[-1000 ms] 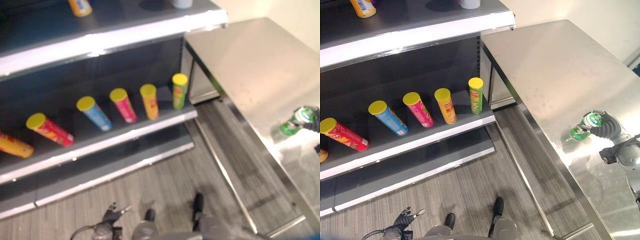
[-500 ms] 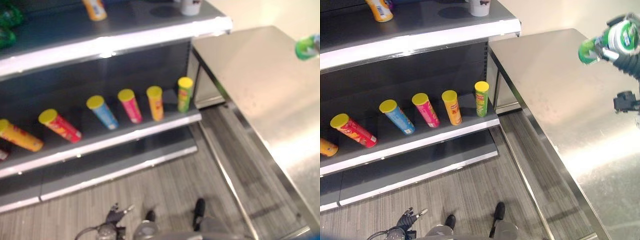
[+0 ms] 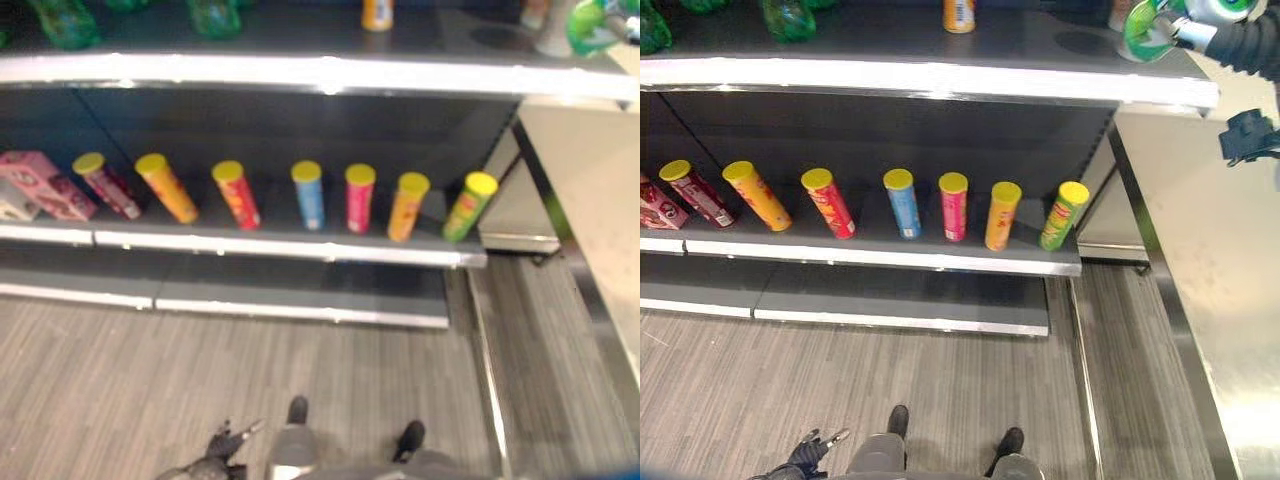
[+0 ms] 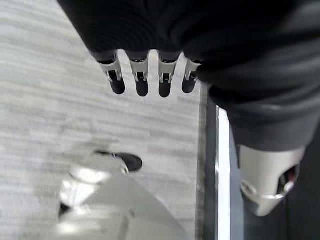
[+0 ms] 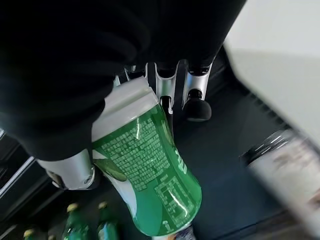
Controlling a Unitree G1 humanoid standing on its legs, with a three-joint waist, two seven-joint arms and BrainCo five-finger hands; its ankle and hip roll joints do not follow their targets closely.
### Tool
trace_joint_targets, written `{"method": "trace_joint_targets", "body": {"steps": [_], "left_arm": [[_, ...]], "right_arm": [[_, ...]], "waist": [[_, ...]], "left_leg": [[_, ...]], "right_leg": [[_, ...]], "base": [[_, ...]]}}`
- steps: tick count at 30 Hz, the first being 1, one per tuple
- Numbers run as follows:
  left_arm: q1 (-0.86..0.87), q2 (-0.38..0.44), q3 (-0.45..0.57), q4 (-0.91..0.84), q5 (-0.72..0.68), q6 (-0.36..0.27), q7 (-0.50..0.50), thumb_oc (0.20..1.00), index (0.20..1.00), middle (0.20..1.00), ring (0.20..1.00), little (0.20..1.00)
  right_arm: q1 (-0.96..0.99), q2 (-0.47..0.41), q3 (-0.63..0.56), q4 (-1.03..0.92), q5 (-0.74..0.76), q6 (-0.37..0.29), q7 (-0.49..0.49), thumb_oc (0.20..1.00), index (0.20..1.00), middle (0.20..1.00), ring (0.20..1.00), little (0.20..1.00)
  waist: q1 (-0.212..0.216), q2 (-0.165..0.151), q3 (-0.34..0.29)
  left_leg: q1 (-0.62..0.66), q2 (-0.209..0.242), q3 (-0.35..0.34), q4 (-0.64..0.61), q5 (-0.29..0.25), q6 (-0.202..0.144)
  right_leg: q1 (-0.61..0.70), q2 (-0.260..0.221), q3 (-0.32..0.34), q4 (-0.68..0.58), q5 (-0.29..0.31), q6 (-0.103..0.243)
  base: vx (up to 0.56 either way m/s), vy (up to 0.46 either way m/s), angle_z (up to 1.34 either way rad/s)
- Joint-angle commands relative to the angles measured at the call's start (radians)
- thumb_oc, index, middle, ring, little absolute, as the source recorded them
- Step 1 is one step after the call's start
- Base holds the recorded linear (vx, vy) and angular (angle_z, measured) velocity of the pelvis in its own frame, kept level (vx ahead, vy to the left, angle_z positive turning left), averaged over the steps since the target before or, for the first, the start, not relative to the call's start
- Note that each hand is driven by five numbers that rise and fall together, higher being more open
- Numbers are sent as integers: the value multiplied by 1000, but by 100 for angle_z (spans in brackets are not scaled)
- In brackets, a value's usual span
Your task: Put the goods on the table back onto the shelves and tidy them up.
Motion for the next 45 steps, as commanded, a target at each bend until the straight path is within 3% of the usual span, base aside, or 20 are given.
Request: {"method": "trace_joint_targets", "body": {"steps": [1,4,6,9,10,11,14,17,18,27,45], "left_arm": [[-26,63,-40,-3,-3,-17,3,1000,1000,1000,1000,1000],[-17,76,-38,-4,4,-19,3,1000,1000,1000,1000,1000],[-11,95,-31,-4,7,-16,2,1000,1000,1000,1000,1000],[-19,112,-30,3,12,-17,5,1000,1000,1000,1000,1000],[-31,141,-33,-1,6,-21,3,1000,1000,1000,1000,1000],[-52,168,-40,-6,-9,-25,3,1000,1000,1000,1000,1000],[-54,170,-32,-5,-17,-29,3,1000,1000,1000,1000,1000],[-58,167,-30,-1,-36,-34,4,1000,1000,1000,1000,1000],[-56,159,-37,3,-40,-38,1,1000,1000,1000,1000,1000],[-55,133,-81,29,-21,-35,-20,1000,1000,1000,1000,1000],[-68,147,-90,59,5,-30,-44,1000,1000,1000,1000,1000]], "right_arm": [[-137,18,88,85,43,18,-6,200,200,200,200,200],[-224,36,180,162,37,33,-1,200,200,200,200,200],[-292,51,249,235,28,55,6,200,200,200,200,200],[-367,62,317,283,43,57,11,200,200,200,200,200],[-417,58,368,312,80,62,33,200,200,200,200,200],[-506,46,464,361,121,54,45,200,200,200,200,200],[-596,51,547,425,143,62,81,200,200,200,200,200],[-645,67,597,474,167,70,102,200,200,200,200,200],[-705,80,663,516,190,73,123,200,200,200,200,200],[-834,104,817,647,279,108,238,200,200,200,200,200],[-860,123,931,690,243,164,362,200,200,200,200,200]], "waist": [[31,-40,-74],[45,-47,-81],[55,-48,-78],[53,-47,-68],[46,-50,-54],[42,-54,-43],[41,-66,-37],[45,-82,-46],[50,-91,-59],[62,-115,-84],[92,-134,-98]], "left_leg": [[8,30,-33,-20,-49,-58],[14,-23,-24,-17,-77,-29],[38,-59,-4,-26,-98,-4],[49,-71,-2,-32,-96,4],[54,-66,-20,-38,-89,2],[46,-65,-32,-33,-84,-3],[33,-67,-52,-9,-83,-10],[30,-61,-51,-10,-82,-19],[32,-46,-53,-11,-80,-27],[46,-7,-82,-36,-66,-57],[46,-1,-108,-52,-57,-71]], "right_leg": [[50,-18,18,44,-130,51],[40,-78,21,67,-108,78],[6,-146,34,156,-77,98],[-22,-168,63,224,-59,100],[-60,-124,135,235,-67,87],[-86,-63,195,166,-84,74],[-74,-36,235,132,-87,81],[-55,-30,224,90,-76,79],[-33,-18,208,65,-79,74],[25,21,160,22,-99,59],[53,17,98,17,-110,57]], "base": [[16,168,15],[16,244,10],[12,304,-8],[3,93,-5],[-9,-61,0],[-8,-64,1],[6,-60,14],[48,-72,29],[78,-97,1],[57,-77,13],[30,-14,11]]}}
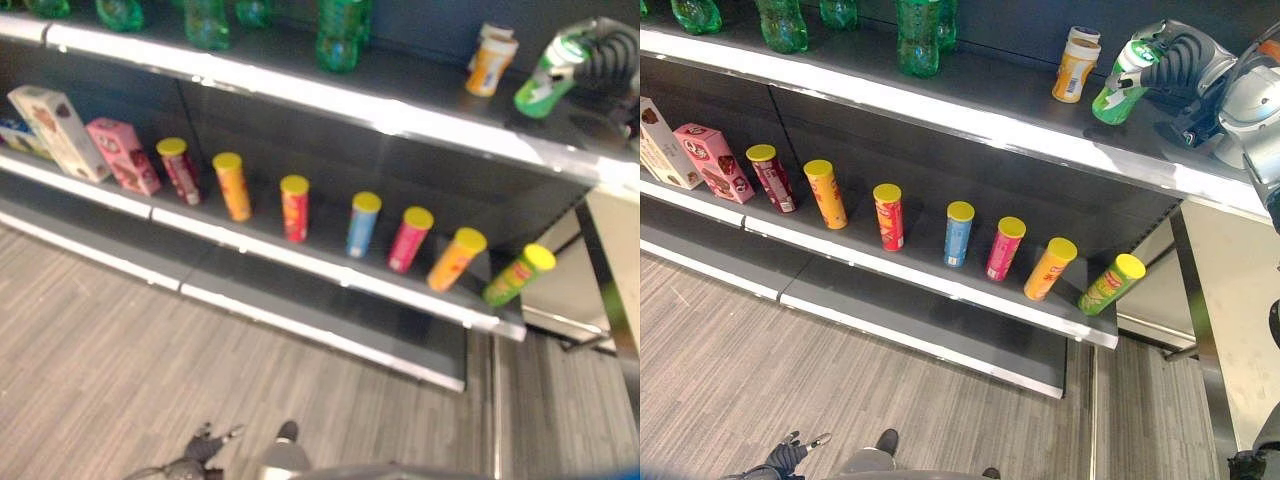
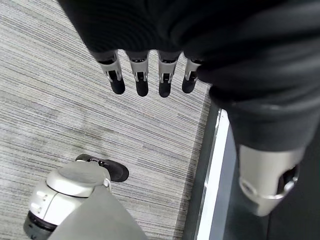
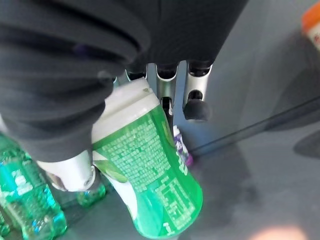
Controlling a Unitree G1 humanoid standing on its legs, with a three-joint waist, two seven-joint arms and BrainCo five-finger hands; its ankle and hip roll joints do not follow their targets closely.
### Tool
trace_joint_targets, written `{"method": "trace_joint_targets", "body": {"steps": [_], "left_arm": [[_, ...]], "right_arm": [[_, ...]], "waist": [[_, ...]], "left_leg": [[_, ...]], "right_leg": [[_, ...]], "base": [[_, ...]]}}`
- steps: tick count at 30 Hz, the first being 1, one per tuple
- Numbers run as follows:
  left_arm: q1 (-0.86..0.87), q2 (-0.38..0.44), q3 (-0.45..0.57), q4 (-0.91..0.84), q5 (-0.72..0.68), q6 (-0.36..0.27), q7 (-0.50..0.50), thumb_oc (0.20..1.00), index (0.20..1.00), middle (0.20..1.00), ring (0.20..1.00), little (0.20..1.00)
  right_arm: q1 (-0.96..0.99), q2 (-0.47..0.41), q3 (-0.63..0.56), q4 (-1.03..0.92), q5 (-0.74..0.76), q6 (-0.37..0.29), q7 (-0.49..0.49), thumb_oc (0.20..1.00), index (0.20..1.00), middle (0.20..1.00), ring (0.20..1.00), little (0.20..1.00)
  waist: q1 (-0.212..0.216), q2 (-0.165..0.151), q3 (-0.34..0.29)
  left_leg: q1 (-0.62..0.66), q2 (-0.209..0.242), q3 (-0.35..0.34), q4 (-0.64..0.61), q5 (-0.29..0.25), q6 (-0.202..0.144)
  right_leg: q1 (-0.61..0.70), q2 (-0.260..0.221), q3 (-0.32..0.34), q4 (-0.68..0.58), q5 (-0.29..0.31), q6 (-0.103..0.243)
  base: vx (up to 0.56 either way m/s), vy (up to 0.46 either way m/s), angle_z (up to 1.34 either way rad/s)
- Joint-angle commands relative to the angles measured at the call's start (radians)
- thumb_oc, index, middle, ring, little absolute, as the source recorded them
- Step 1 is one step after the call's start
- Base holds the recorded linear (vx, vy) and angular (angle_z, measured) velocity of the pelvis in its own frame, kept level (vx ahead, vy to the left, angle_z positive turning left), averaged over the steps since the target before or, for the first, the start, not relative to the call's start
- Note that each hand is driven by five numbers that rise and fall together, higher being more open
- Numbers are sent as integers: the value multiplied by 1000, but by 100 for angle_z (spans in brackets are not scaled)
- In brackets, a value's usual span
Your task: Put the goods on the table back onto the shelves and tidy them up.
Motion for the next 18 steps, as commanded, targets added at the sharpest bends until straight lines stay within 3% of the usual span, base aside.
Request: {"method": "trace_joint_targets", "body": {"steps": [1,18], "left_arm": [[-40,68,-40,20,23,-20,-5,1000,1000,1000,1000,1000],[-26,67,-29,19,28,-19,-2,1000,1000,1000,1000,1000]], "right_arm": [[-140,-28,75,17,-10,-11,-14,200,200,200,200,200],[-85,-14,46,21,-72,-4,-17,200,200,200,200,200]], "waist": [[24,-55,-23],[23,-53,-14]], "left_leg": [[-3,33,29,9,-88,-71],[-7,33,34,0,-86,-69]], "right_leg": [[2,-33,3,37,-81,34],[1,-36,-2,32,-78,33]], "base": [[0,0,0],[0,0,0]]}}
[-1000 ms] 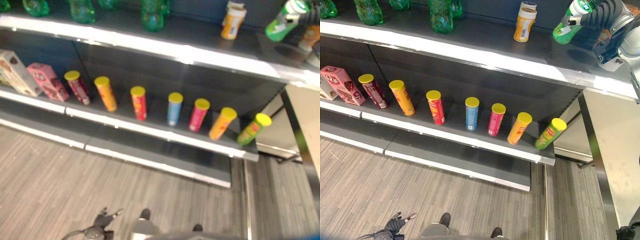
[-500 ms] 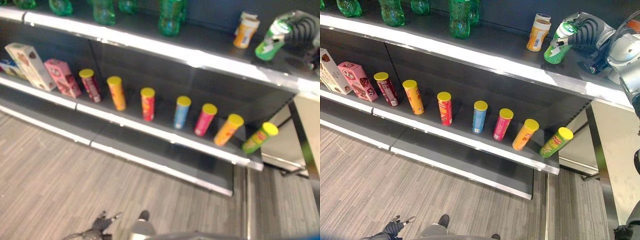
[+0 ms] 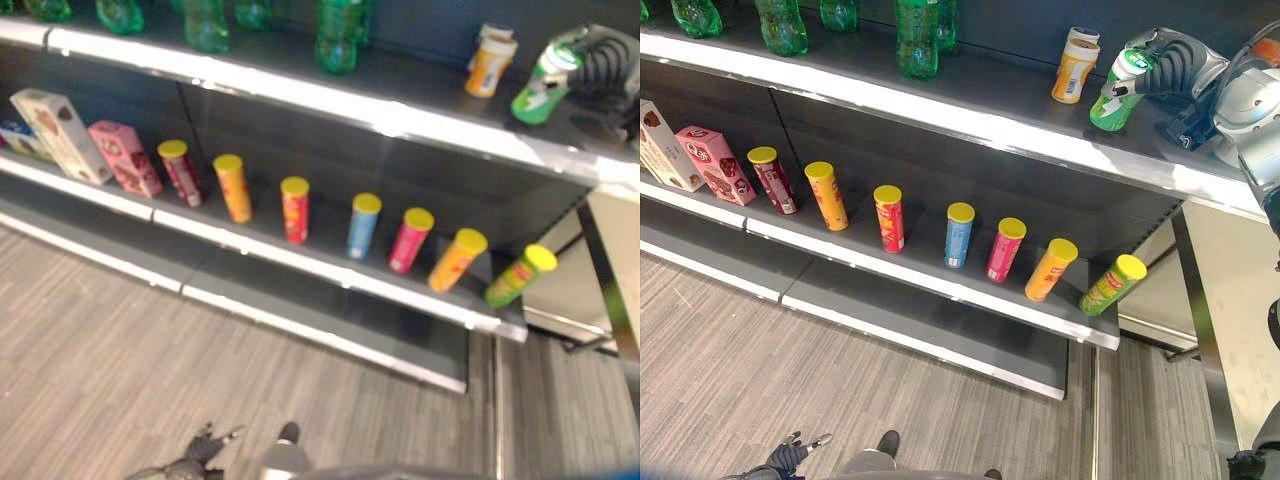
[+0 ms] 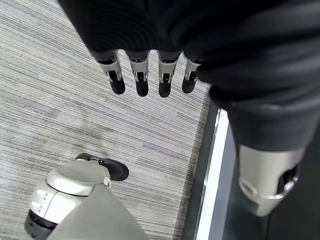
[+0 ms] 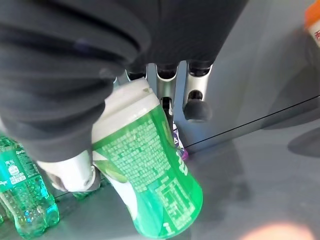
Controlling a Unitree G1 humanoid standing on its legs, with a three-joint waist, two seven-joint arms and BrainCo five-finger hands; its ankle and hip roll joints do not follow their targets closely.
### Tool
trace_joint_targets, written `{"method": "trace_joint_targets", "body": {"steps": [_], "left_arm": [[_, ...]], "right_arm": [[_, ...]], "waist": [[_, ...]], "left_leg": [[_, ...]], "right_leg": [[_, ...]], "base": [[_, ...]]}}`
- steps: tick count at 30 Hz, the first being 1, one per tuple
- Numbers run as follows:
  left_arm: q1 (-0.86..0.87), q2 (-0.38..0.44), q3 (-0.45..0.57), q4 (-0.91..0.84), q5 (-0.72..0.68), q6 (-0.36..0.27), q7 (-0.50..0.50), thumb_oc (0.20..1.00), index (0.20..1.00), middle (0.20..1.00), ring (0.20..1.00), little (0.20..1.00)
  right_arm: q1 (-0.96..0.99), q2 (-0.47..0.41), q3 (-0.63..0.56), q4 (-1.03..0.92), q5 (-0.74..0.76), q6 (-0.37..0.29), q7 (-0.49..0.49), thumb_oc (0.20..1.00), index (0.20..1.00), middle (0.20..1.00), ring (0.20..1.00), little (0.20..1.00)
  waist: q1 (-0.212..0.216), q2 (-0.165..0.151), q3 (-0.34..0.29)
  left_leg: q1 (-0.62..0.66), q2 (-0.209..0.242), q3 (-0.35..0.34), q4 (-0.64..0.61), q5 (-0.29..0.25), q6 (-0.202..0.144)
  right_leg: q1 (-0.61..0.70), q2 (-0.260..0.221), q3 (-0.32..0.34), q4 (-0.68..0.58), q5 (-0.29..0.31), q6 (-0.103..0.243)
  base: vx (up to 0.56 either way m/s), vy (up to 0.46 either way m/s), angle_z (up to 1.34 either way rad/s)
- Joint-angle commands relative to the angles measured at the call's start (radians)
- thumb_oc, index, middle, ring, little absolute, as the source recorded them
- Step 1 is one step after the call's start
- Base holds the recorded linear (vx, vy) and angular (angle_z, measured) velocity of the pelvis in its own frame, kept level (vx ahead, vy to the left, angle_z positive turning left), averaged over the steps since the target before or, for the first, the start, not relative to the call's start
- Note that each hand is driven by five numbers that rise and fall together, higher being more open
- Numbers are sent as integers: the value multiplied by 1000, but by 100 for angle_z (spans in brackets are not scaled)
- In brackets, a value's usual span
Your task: Put the goods on the table back onto the shelves and tidy them up.
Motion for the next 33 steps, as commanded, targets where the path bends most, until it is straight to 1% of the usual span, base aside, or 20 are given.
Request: {"method": "trace_joint_targets", "body": {"steps": [1,15,16,17,18,27,33], "left_arm": [[-35,67,-29,17,27,-19,7,1000,1000,1000,1000,1000],[-21,58,-26,8,23,-21,15,1000,1000,1000,1000,1000],[-19,57,-26,8,22,-21,17,1000,1000,1000,1000,1000],[-19,58,-26,8,22,-21,17,1000,1000,1000,1000,1000],[-19,56,-24,7,21,-20,19,1000,1000,1000,1000,1000],[-18,49,-21,6,14,-22,27,1000,1000,1000,1000,1000],[-19,41,-12,10,9,-18,46,1000,1000,1000,1000,1000]], "right_arm": [[-88,-9,44,27,-33,-14,-25,200,200,200,200,200],[-38,35,-14,80,-89,-15,-51,200,200,200,200,200],[-38,37,-18,82,-89,-17,-56,520,520,520,520,520],[-37,37,-18,82,-90,-17,-56,689,689,689,689,689],[-31,42,-26,83,-95,-20,-63,1000,1000,1000,1000,1000],[-18,55,-58,100,-133,-26,-99,1000,1000,1000,1000,1000],[-16,61,-113,123,-181,-32,-174,1000,1000,1000,1000,1000]], "waist": [[24,-57,2],[28,-53,12],[27,-53,12],[27,-53,12],[27,-52,13],[23,-50,17],[13,-46,18]], "left_leg": [[7,32,37,-1,-89,-66],[10,31,40,0,-90,-63],[10,30,39,0,-91,-62],[10,30,39,0,-91,-62],[10,30,40,0,-92,-62],[16,30,45,2,-95,-58],[18,31,52,4,-99,-54]], "right_leg": [[12,-36,1,32,-77,33],[12,-35,6,33,-79,31],[11,-35,7,34,-79,31],[11,-35,7,34,-79,31],[11,-36,7,34,-78,31],[10,-35,13,36,-79,30],[8,-36,22,37,-78,30]], "base": [[0,0,0],[0,0,0],[0,0,0],[0,0,0],[0,0,0],[0,0,0],[0,0,0]]}}
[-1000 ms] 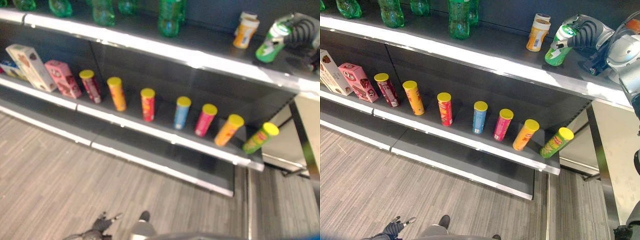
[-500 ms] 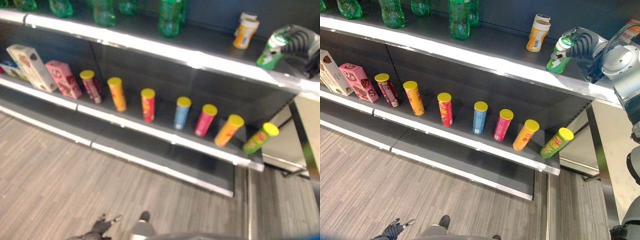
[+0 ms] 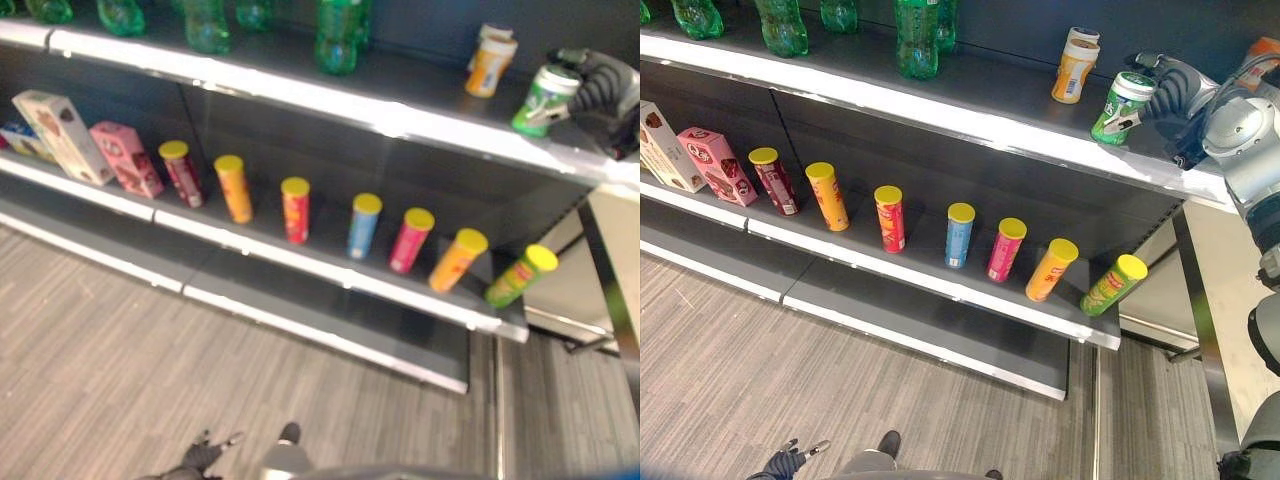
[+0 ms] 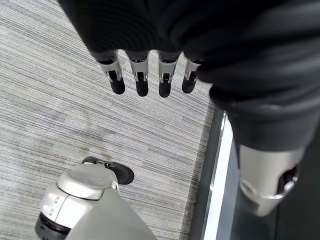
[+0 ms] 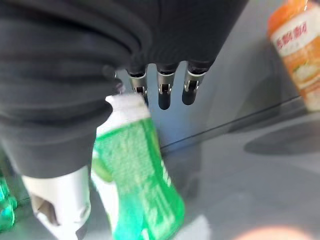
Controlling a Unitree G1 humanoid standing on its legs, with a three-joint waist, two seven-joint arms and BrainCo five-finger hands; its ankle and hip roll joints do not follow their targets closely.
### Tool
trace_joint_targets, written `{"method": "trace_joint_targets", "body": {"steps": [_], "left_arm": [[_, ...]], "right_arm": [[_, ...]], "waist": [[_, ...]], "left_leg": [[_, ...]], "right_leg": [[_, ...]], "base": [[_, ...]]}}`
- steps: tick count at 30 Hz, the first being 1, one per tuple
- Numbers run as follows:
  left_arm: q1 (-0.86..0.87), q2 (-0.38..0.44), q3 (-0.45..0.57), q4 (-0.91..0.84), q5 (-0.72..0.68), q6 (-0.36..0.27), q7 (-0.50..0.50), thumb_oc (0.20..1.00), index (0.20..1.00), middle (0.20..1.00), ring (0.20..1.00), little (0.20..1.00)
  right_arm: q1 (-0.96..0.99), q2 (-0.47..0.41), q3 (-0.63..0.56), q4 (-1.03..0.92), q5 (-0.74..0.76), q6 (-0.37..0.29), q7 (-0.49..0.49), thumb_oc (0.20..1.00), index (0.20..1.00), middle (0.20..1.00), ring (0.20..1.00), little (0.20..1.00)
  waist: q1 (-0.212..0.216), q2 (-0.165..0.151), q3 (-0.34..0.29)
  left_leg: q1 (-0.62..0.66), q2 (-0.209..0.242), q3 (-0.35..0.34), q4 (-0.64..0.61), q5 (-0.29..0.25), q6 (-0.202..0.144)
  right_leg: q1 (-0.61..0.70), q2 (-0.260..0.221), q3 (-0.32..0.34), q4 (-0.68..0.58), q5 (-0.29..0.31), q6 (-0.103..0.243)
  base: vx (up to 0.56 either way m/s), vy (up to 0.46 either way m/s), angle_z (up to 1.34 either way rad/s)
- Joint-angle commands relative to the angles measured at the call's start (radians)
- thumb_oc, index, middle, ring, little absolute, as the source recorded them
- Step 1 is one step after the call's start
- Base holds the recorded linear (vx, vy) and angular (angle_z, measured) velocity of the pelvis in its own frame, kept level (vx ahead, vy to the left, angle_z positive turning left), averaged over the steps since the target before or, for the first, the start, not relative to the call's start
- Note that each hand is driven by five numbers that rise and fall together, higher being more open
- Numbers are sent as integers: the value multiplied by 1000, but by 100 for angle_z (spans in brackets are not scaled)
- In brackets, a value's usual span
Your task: Put the goods on the table back onto the shelves and tidy them up.
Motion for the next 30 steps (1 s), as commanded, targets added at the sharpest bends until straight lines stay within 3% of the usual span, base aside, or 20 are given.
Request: {"method": "trace_joint_targets", "body": {"steps": [1,6,19,26,30], "left_arm": [[-41,43,-14,11,10,-18,24,1000,1000,1000,1000,1000],[-39,35,-9,14,5,-18,42,1000,1000,1000,1000,1000],[-34,24,-16,10,-5,-20,57,1000,1000,1000,1000,1000],[-25,11,3,17,-19,-13,58,1000,1000,1000,1000,1000],[-25,6,4,20,-18,-6,51,1000,1000,1000,1000,1000]], "right_arm": [[-96,12,-1,39,-27,-29,-84,1000,1000,1000,1000,1000],[-102,42,-26,85,-125,-25,-138,1000,1000,1000,1000,1000],[-86,121,-65,161,-185,-15,-172,1000,1000,1000,1000,1000],[25,72,-157,-31,-22,-16,-167,1000,1000,1000,1000,1000],[108,102,-229,-76,80,-11,-156,1000,1000,1000,1000,1000]], "waist": [[16,-52,19],[8,-48,19],[19,-40,25],[-7,-36,26],[-19,-31,25]], "left_leg": [[18,31,48,4,-100,-54],[19,30,52,5,-103,-49],[13,24,46,10,-103,-45],[21,27,58,8,-107,-44],[31,31,73,7,-112,-40]], "right_leg": [[10,-36,18,37,-78,30],[5,-35,29,39,-77,29],[2,-38,27,44,-79,29],[1,-44,36,47,-76,32],[-4,-44,55,48,-73,31]], "base": [[0,0,0],[-3,6,-6],[-1,1,-2],[0,0,0],[-12,11,-8]]}}
